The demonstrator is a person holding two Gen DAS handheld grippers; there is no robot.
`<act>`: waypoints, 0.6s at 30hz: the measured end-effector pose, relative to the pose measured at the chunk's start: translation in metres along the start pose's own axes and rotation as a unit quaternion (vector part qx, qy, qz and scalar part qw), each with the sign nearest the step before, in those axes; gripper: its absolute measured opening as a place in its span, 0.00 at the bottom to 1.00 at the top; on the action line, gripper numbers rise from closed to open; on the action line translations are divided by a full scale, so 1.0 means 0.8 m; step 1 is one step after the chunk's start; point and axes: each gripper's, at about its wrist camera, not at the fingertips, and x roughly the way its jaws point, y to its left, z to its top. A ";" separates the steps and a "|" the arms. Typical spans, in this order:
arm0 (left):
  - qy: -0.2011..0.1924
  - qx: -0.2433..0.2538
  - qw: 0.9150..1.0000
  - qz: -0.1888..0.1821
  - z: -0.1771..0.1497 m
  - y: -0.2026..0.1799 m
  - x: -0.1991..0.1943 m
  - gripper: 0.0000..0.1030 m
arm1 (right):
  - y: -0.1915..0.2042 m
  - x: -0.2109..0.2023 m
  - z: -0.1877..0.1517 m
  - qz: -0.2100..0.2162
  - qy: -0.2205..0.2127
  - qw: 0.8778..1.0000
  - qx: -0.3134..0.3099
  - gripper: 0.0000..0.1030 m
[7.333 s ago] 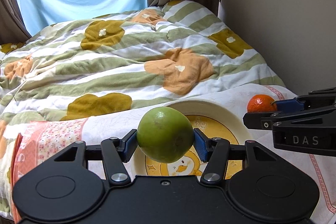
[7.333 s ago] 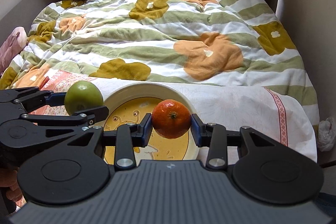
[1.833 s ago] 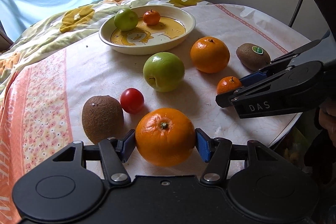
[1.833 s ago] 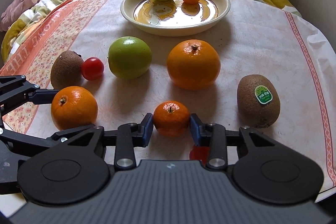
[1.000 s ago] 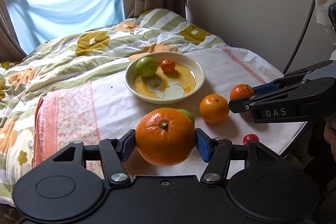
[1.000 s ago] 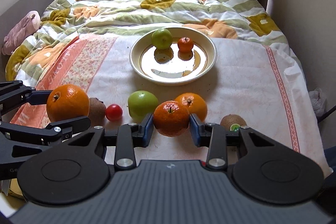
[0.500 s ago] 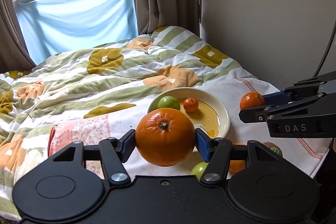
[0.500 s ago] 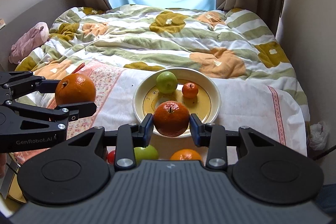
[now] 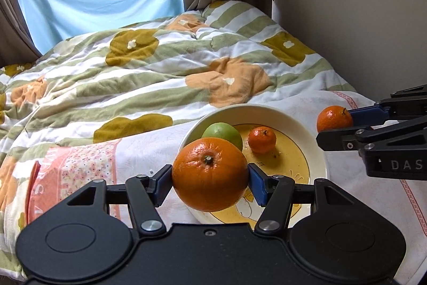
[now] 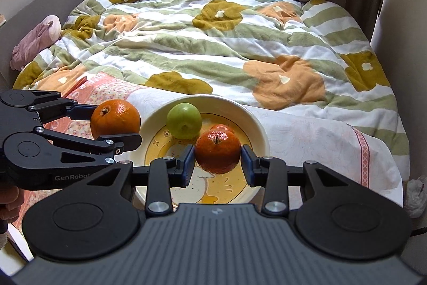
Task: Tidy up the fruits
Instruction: 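Carry the orange and mandarin into the duck bowl and open both tools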
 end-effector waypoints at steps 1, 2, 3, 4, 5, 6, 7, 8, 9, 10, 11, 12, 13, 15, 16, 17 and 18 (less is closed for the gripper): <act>0.007 -0.002 1.000 0.003 0.001 -0.001 0.009 0.62 | -0.006 0.007 0.001 0.002 0.005 1.000 -0.001 0.50; 0.014 -0.002 1.000 0.005 0.003 -0.003 0.018 0.62 | -0.012 0.014 0.002 0.004 0.011 1.000 -0.002 0.50; 0.021 0.000 1.000 0.008 0.004 -0.005 0.026 0.62 | -0.017 0.020 0.003 0.005 0.015 1.000 -0.003 0.50; 0.025 0.004 1.000 0.011 0.005 -0.007 0.032 0.62 | -0.021 0.025 0.004 0.006 0.019 1.000 -0.003 0.50; 0.029 0.009 0.999 0.014 0.005 -0.010 0.037 0.62 | -0.026 0.031 0.004 0.007 0.022 1.000 -0.002 0.50; 0.032 0.016 0.999 0.017 0.005 -0.015 0.044 0.62 | -0.030 0.035 0.004 0.009 0.026 1.000 0.000 0.50; 0.037 0.021 0.999 0.020 0.004 -0.018 0.049 0.62 | -0.034 0.040 0.004 0.010 0.029 1.000 0.002 0.50; 0.041 0.026 0.999 0.023 0.003 -0.021 0.053 0.62 | -0.037 0.044 0.003 0.011 0.032 0.999 0.005 0.50; 0.044 0.029 0.998 0.026 0.002 -0.023 0.058 0.62 | -0.040 0.048 0.003 0.012 0.036 0.999 0.007 0.50; 0.049 0.032 0.998 0.028 0.000 -0.025 0.062 0.62 | -0.042 0.051 0.002 0.014 0.039 0.999 0.008 0.50; 0.053 0.032 0.998 0.028 0.000 -0.027 0.067 0.62 | -0.043 0.055 0.002 0.016 0.042 0.999 0.009 0.50; 0.055 0.029 0.998 0.029 0.000 -0.027 0.070 0.62 | -0.045 0.057 0.002 0.018 0.044 0.999 0.009 0.50; 0.055 0.026 0.998 0.029 -0.001 -0.026 0.072 0.63 | -0.045 0.059 0.001 0.019 0.046 0.999 0.009 0.50; 0.044 0.022 0.998 0.030 0.001 -0.025 0.069 0.70 | -0.045 0.061 0.001 0.020 0.048 0.999 0.008 0.50; 0.042 0.021 0.999 0.027 0.003 -0.025 0.068 0.85 | -0.046 0.062 0.001 0.020 0.049 0.999 0.007 0.50; 0.038 0.021 0.999 0.023 0.005 -0.025 0.065 0.93 | -0.045 0.062 0.002 0.019 0.049 0.999 0.006 0.50; 0.035 0.023 0.999 0.024 0.005 -0.025 0.061 0.93 | -0.045 0.062 0.002 0.019 0.050 0.999 0.005 0.50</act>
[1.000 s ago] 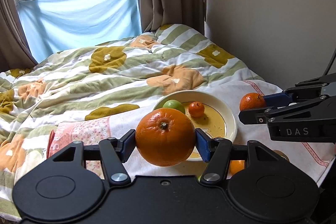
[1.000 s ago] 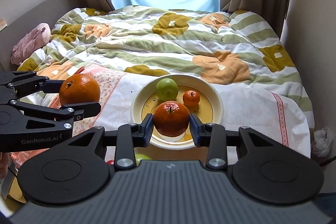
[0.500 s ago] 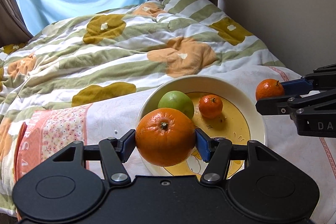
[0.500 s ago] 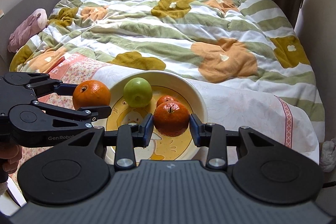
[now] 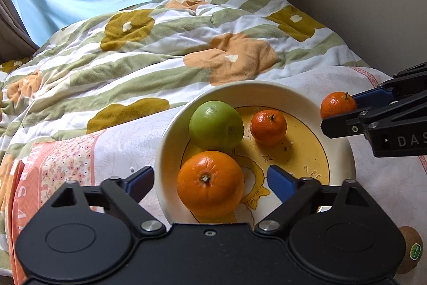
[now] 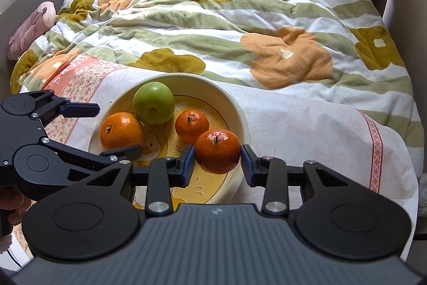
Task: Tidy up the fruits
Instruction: 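Carry the orange and mandarin into the duck bowl and open both tools, then withdraw both tools from the bowl toward the remaining fruits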
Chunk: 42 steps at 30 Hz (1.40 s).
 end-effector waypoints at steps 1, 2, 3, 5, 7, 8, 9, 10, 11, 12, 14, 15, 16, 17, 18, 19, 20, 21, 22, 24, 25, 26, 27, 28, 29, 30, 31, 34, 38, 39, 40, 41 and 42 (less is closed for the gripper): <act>0.001 0.004 1.000 0.000 0.000 0.000 -0.003 0.93 | 0.000 -0.001 0.000 0.000 0.000 1.000 -0.001 0.50; 0.004 0.007 1.000 -0.001 0.000 0.000 -0.005 0.93 | 0.001 -0.001 0.002 0.000 0.000 1.000 -0.004 0.50; 0.007 0.008 1.000 -0.001 -0.001 0.001 -0.007 0.93 | 0.002 -0.001 0.002 -0.001 0.000 1.000 -0.006 0.50; 0.011 0.006 1.000 -0.009 -0.004 0.003 -0.013 0.94 | 0.005 -0.002 0.002 -0.004 0.002 1.000 -0.014 0.50; 0.009 0.001 1.000 -0.018 -0.007 0.006 -0.021 0.94 | 0.007 -0.002 0.002 -0.004 0.003 1.000 -0.021 0.50; 0.008 -0.001 1.000 -0.017 -0.009 0.007 -0.024 0.94 | 0.008 -0.001 0.001 -0.005 0.005 1.000 -0.025 0.50; 0.009 -0.003 1.000 -0.016 -0.009 0.008 -0.027 0.95 | 0.010 0.000 0.001 -0.007 0.006 0.999 -0.031 0.50; 0.010 -0.005 1.000 -0.015 -0.010 0.009 -0.030 0.95 | 0.011 0.002 0.001 -0.009 0.007 0.999 -0.036 0.50; 0.010 -0.009 1.000 -0.016 -0.011 0.011 -0.033 0.95 | 0.012 0.004 0.001 -0.009 0.009 0.999 -0.039 0.50; 0.009 -0.012 1.000 -0.018 -0.012 0.012 -0.035 0.95 | 0.013 0.008 0.001 -0.007 0.011 0.999 -0.041 0.50; 0.009 -0.017 1.000 -0.018 -0.013 0.015 -0.039 0.95 | 0.015 0.014 0.001 -0.001 0.013 0.999 -0.044 0.50; 0.009 -0.018 1.000 -0.015 -0.013 0.016 -0.040 0.95 | 0.017 0.018 0.001 -0.002 0.015 0.999 -0.049 0.50; 0.010 -0.019 1.000 -0.013 -0.013 0.017 -0.040 0.95 | 0.019 0.023 0.001 -0.007 0.018 0.998 -0.055 0.50; 0.009 -0.021 1.000 -0.012 -0.014 0.019 -0.041 0.95 | 0.020 0.029 0.000 -0.012 0.022 0.998 -0.060 0.50; 0.009 -0.023 1.000 -0.011 -0.014 0.021 -0.042 0.95 | 0.021 0.034 0.000 -0.017 0.024 0.997 -0.065 0.50; 0.007 -0.025 1.000 -0.010 -0.014 0.022 -0.042 0.95 | 0.022 0.038 0.000 -0.019 0.024 0.997 -0.067 0.51; 0.007 -0.026 1.000 -0.008 -0.014 0.024 -0.043 0.95 | 0.022 0.040 0.000 -0.018 0.024 0.997 -0.068 0.51; 0.006 -0.027 1.000 -0.007 -0.014 0.024 -0.043 0.95 | 0.023 0.041 0.000 -0.016 0.024 0.997 -0.067 0.51; 0.006 -0.028 1.000 -0.006 -0.014 0.025 -0.043 0.95 | 0.023 0.042 0.000 -0.014 0.023 0.997 -0.067 0.51; 0.006 -0.031 0.999 -0.005 -0.015 0.026 -0.043 0.95 | 0.024 0.046 0.000 -0.014 0.024 0.997 -0.068 0.51; 0.007 -0.032 0.999 -0.006 -0.016 0.027 -0.042 0.95 | 0.025 0.047 0.000 -0.015 0.024 0.997 -0.069 0.51; 0.008 -0.033 0.999 -0.007 -0.017 0.027 -0.042 0.95 | 0.026 0.048 0.001 -0.016 0.024 0.997 -0.071 0.51; 0.008 -0.034 0.999 -0.007 -0.017 0.027 -0.042 0.95 | 0.027 0.048 0.001 -0.015 0.021 0.997 -0.072 0.52; 0.008 -0.034 0.999 -0.007 -0.018 0.027 -0.041 0.95 | 0.028 0.047 0.001 -0.013 0.019 0.997 -0.074 0.57; 0.009 -0.035 0.999 -0.008 -0.019 0.027 -0.041 0.95 | 0.028 0.046 0.001 -0.013 0.014 0.997 -0.075 0.68; 0.009 -0.035 0.999 -0.008 -0.019 0.027 -0.041 0.95 | 0.030 0.045 0.001 -0.016 0.013 0.997 -0.076 0.77; 0.009 -0.035 0.999 -0.009 -0.020 0.027 -0.042 0.95 | 0.030 0.044 0.002 -0.018 0.013 0.997 -0.078 0.93; 0.007 -0.035 0.999 -0.008 -0.021 0.026 -0.046 0.95 | 0.031 0.037 0.001 -0.017 0.007 0.997 -0.072 0.99; 0.001 -0.037 0.999 -0.006 -0.022 0.027 -0.055 0.95 | 0.028 0.028 -0.001 -0.016 0.005 0.998 -0.057 1.00; 0.000 -0.037 0.999 -0.005 -0.022 0.027 -0.057 0.95 | 0.027 0.025 -0.002 -0.012 0.002 0.999 -0.051 1.00; -0.003 -0.037 0.999 -0.003 -0.022 0.028 -0.060 0.95 | 0.026 0.023 -0.003 -0.007 -0.001 0.999 -0.047 1.00; -0.005 -0.038 0.999 -0.002 -0.023 0.028 -0.063 0.95 | 0.025 0.020 -0.004 -0.006 -0.003 0.999 -0.043 1.00; -0.007 -0.038 0.999 -0.001 -0.023 0.029 -0.066 0.95 | 0.026 0.016 -0.005 -0.008 -0.008 0.999 -0.041 1.00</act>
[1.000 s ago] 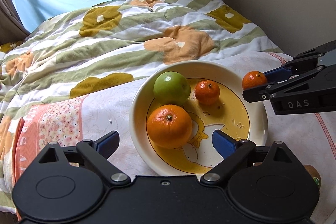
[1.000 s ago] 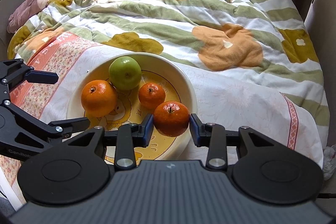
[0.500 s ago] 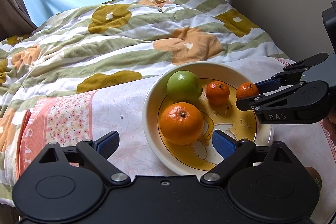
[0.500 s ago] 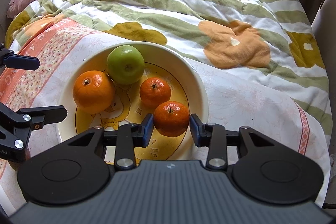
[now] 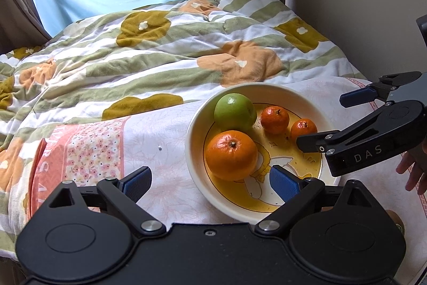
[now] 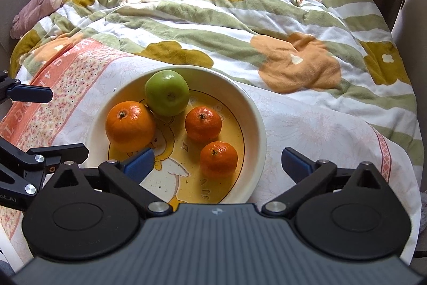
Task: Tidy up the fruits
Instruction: 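Withdraw both tools from the bowl toward the remaining fruits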
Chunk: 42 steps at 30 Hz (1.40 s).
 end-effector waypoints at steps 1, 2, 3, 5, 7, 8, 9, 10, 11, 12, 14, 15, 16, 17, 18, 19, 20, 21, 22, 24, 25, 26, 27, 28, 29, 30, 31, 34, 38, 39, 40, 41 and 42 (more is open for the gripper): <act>-0.003 -0.001 1.000 0.001 -0.001 0.001 -0.004 0.95 | 0.000 -0.004 -0.001 -0.003 -0.004 1.000 0.001 1.00; -0.006 -0.002 1.000 0.002 -0.001 0.002 -0.008 0.95 | 0.001 -0.008 -0.002 -0.006 -0.009 1.000 0.001 1.00; -0.010 -0.002 1.000 0.002 -0.001 0.002 -0.013 0.95 | 0.001 -0.013 -0.003 -0.008 -0.013 1.000 0.003 1.00; -0.017 0.001 1.000 0.004 -0.001 0.002 -0.022 0.95 | 0.002 -0.024 -0.005 -0.010 -0.021 1.000 0.007 1.00; -0.025 0.003 1.000 0.006 -0.002 0.002 -0.031 0.95 | 0.004 -0.036 -0.008 -0.018 -0.029 0.999 0.008 1.00; -0.030 0.003 1.000 0.006 -0.002 0.003 -0.037 0.95 | 0.005 -0.043 -0.010 -0.021 -0.033 0.999 0.009 1.00; -0.035 0.003 0.999 0.006 -0.003 0.004 -0.043 0.95 | 0.006 -0.049 -0.011 -0.023 -0.036 0.999 0.011 1.00; -0.040 0.003 0.999 0.005 -0.004 0.004 -0.050 0.95 | 0.007 -0.056 -0.013 -0.024 -0.040 0.999 0.014 1.00; -0.044 0.004 0.999 0.005 -0.005 0.005 -0.056 0.95 | 0.008 -0.064 -0.015 -0.025 -0.046 0.998 0.019 1.00; -0.049 0.005 0.999 0.005 -0.007 0.006 -0.062 0.95 | 0.009 -0.072 -0.017 -0.026 -0.053 0.998 0.025 1.00; -0.059 0.008 0.998 0.005 -0.011 0.007 -0.075 0.95 | 0.013 -0.090 -0.021 -0.032 -0.065 0.997 0.033 1.00; -0.065 0.010 0.998 0.005 -0.013 0.008 -0.082 0.95 | 0.016 -0.098 -0.023 -0.037 -0.072 0.996 0.036 1.00; -0.071 0.011 0.997 0.006 -0.016 0.009 -0.088 0.95 | 0.020 -0.107 -0.025 -0.043 -0.078 0.995 0.039 1.00; -0.076 0.011 0.997 0.007 -0.019 0.011 -0.094 0.95 | 0.023 -0.114 -0.027 -0.047 -0.082 0.995 0.041 1.00; -0.081 0.010 0.997 0.006 -0.023 0.013 -0.101 0.95 | 0.027 -0.122 -0.030 -0.050 -0.085 0.994 0.044 1.00; -0.084 0.009 0.996 0.005 -0.026 0.015 -0.107 0.95 | 0.032 -0.129 -0.031 -0.054 -0.087 0.994 0.045 1.00; -0.089 0.008 0.996 0.003 -0.029 0.017 -0.113 0.95 | 0.037 -0.136 -0.034 -0.058 -0.090 0.993 0.047 1.00; -0.093 0.008 0.996 0.002 -0.033 0.018 -0.119 0.95 | 0.043 -0.144 -0.036 -0.061 -0.092 0.993 0.048 1.00; -0.098 0.007 0.995 0.002 -0.038 0.020 -0.125 0.95 | 0.047 -0.150 -0.039 -0.063 -0.093 0.992 0.051 1.00; -0.107 0.006 0.994 0.003 -0.046 0.024 -0.137 0.95 | 0.058 -0.162 -0.046 -0.068 -0.093 0.991 0.064 1.00; -0.108 0.006 0.994 0.002 -0.050 0.026 -0.142 0.95 | 0.062 -0.167 -0.049 -0.068 -0.093 0.991 0.071 1.00; -0.110 0.006 0.994 0.000 -0.053 0.027 -0.147 0.95 | 0.067 -0.172 -0.053 -0.067 -0.092 0.990 0.078 1.00; -0.111 0.005 0.994 0.000 -0.058 0.029 -0.152 0.95 | 0.071 -0.176 -0.057 -0.066 -0.092 0.990 0.085 1.00; -0.112 0.005 0.994 -0.002 -0.062 0.031 -0.156 0.95 | 0.076 -0.181 -0.060 -0.065 -0.092 0.990 0.090 1.00; -0.112 0.005 0.994 -0.004 -0.067 0.033 -0.161 0.95 | 0.083 -0.186 -0.065 -0.065 -0.092 0.989 0.094 1.00; -0.113 0.004 0.994 -0.006 -0.073 0.036 -0.165 0.95 | 0.088 -0.189 -0.070 -0.066 -0.092 0.989 0.097 1.00; -0.113 0.003 0.994 -0.008 -0.079 0.038 -0.169 0.95 | 0.096 -0.193 -0.075 -0.069 -0.091 0.988 0.100 1.00; -0.114 0.003 0.993 -0.015 -0.096 0.044 -0.178 0.95 | 0.115 -0.202 -0.089 -0.078 -0.093 0.987 0.109 1.00; -0.112 0.011 0.993 -0.016 -0.119 0.048 -0.183 0.94 | 0.134 -0.206 -0.107 -0.081 -0.089 0.983 0.139 1.00; -0.110 0.013 0.994 -0.019 -0.124 0.049 -0.183 0.94 | 0.139 -0.206 -0.113 -0.081 -0.088 0.982 0.148 1.00; -0.108 0.015 0.994 -0.022 -0.128 0.051 -0.182 0.94 | 0.143 -0.205 -0.116 -0.081 -0.087 0.981 0.154 1.00; -0.105 0.016 0.994 -0.025 -0.134 0.052 -0.180 0.94 | 0.148 -0.204 -0.120 -0.080 -0.086 0.980 0.160 1.00; -0.103 0.017 0.994 -0.028 -0.138 0.054 -0.177 0.94 | 0.153 -0.202 -0.124 -0.080 -0.084 0.980 0.164 1.00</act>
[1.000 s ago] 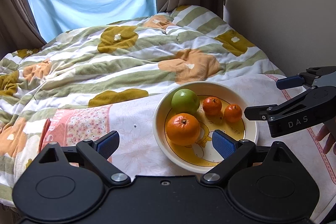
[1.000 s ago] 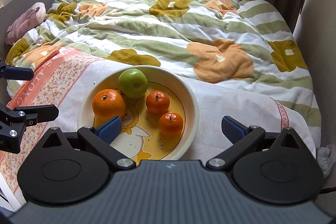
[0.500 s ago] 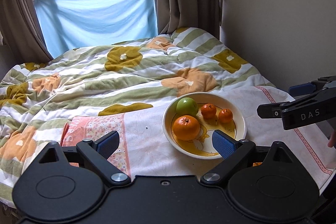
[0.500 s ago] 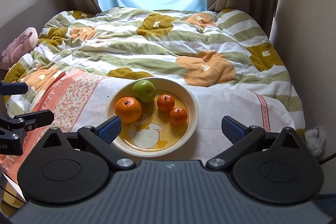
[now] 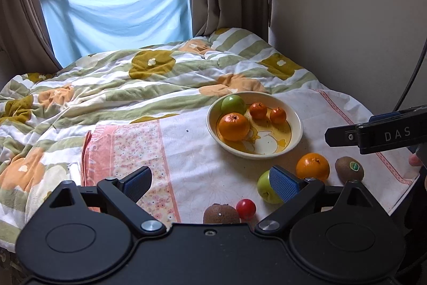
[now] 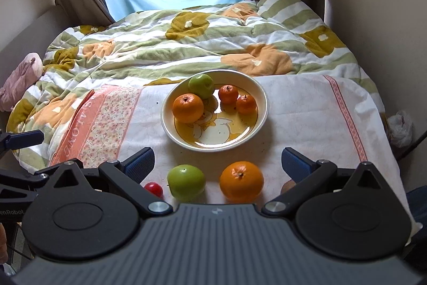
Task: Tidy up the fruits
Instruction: 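Withdraw both tools from the bowl toward the remaining fruits, then lower the left tool onto the brown kiwi and close on it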
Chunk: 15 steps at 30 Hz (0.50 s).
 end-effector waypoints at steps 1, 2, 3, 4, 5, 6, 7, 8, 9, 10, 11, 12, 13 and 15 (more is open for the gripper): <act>0.003 0.001 1.000 -0.002 -0.004 0.002 0.002 0.94 | 0.004 0.002 -0.005 -0.001 0.002 1.000 0.003 1.00; 0.007 0.002 1.000 -0.004 -0.008 0.004 0.006 0.94 | 0.007 0.003 -0.009 -0.003 0.004 1.000 0.006 1.00; 0.012 0.003 1.000 -0.006 -0.011 0.006 0.009 0.94 | 0.010 0.006 -0.013 -0.006 0.006 1.000 0.008 1.00; 0.015 0.004 1.000 -0.008 -0.015 0.008 0.013 0.94 | 0.013 0.009 -0.018 -0.009 0.008 1.000 0.010 1.00; 0.018 0.005 1.000 -0.009 -0.018 0.009 0.017 0.94 | 0.016 0.013 -0.023 -0.013 0.009 1.000 0.012 1.00; 0.022 0.007 1.000 -0.012 -0.021 0.010 0.022 0.94 | 0.018 0.017 -0.026 -0.016 0.009 1.000 0.013 1.00; 0.026 0.008 1.000 -0.014 -0.023 0.010 0.028 0.94 | 0.020 0.022 -0.030 -0.018 0.010 1.000 0.016 1.00; 0.030 0.010 0.999 -0.016 -0.026 0.010 0.033 0.94 | 0.021 0.026 -0.034 -0.018 0.012 1.000 0.020 1.00; 0.035 0.012 0.999 -0.018 -0.029 0.010 0.039 0.93 | 0.022 0.031 -0.038 -0.016 0.014 0.999 0.025 1.00; 0.039 0.015 0.999 -0.021 -0.032 0.010 0.044 0.93 | 0.023 0.036 -0.042 -0.015 0.014 0.999 0.030 1.00; 0.044 0.016 0.999 -0.022 -0.036 0.009 0.048 0.92 | 0.024 0.041 -0.045 -0.015 0.017 0.999 0.033 1.00; 0.048 0.017 0.998 -0.024 -0.039 0.009 0.053 0.92 | 0.025 0.046 -0.048 -0.014 0.018 0.999 0.035 1.00; 0.052 0.018 0.998 -0.026 -0.042 0.009 0.057 0.92 | 0.027 0.051 -0.050 -0.015 0.019 0.999 0.035 1.00; 0.060 0.020 0.998 -0.030 -0.050 0.007 0.065 0.92 | 0.031 0.062 -0.056 -0.015 0.022 0.999 0.038 1.00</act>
